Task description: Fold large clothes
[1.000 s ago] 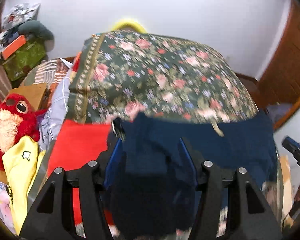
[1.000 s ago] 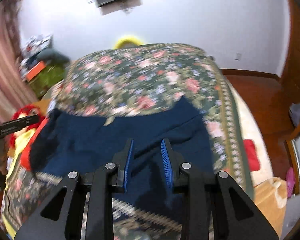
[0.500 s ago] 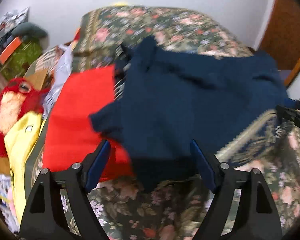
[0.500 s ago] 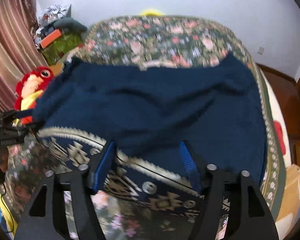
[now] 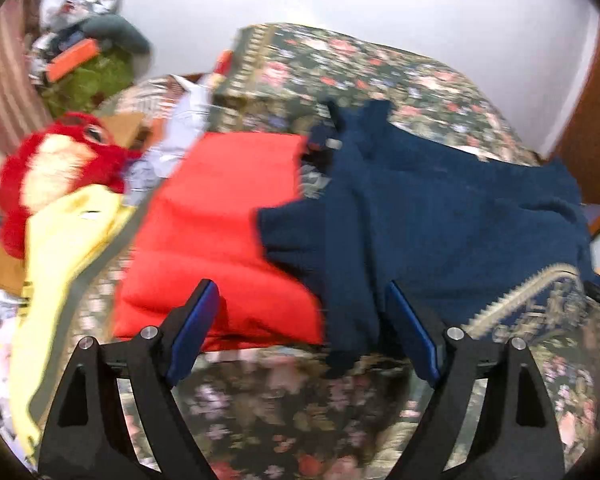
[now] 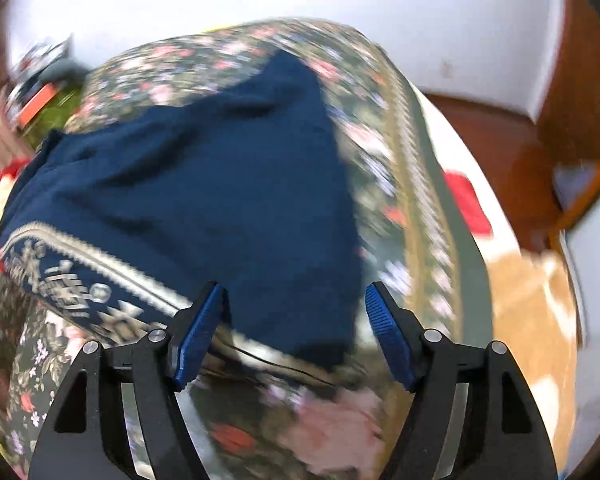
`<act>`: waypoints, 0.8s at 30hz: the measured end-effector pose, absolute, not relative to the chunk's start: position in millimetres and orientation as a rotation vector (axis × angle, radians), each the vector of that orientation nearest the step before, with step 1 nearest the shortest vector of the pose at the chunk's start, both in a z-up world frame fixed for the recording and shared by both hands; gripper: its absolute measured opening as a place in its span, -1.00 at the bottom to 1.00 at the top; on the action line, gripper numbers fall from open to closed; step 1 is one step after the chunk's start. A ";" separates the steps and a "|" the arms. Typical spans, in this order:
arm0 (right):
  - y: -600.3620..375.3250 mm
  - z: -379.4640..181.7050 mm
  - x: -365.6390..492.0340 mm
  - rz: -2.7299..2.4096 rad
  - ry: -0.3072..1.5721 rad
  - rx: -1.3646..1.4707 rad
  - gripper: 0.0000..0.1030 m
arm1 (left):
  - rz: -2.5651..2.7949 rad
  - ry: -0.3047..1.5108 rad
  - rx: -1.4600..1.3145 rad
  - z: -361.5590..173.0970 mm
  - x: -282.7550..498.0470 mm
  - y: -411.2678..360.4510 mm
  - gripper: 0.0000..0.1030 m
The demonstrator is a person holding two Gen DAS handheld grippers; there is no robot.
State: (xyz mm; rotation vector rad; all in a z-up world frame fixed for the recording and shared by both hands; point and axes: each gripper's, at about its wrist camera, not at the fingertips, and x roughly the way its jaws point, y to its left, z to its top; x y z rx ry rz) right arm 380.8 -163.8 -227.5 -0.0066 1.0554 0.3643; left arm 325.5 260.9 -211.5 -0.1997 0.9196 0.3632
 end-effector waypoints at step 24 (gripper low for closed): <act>-136.1 -223.0 369.7 0.417 1.107 0.063 0.42 | 0.234 0.960 -0.557 -279.9 306.7 243.9 -0.07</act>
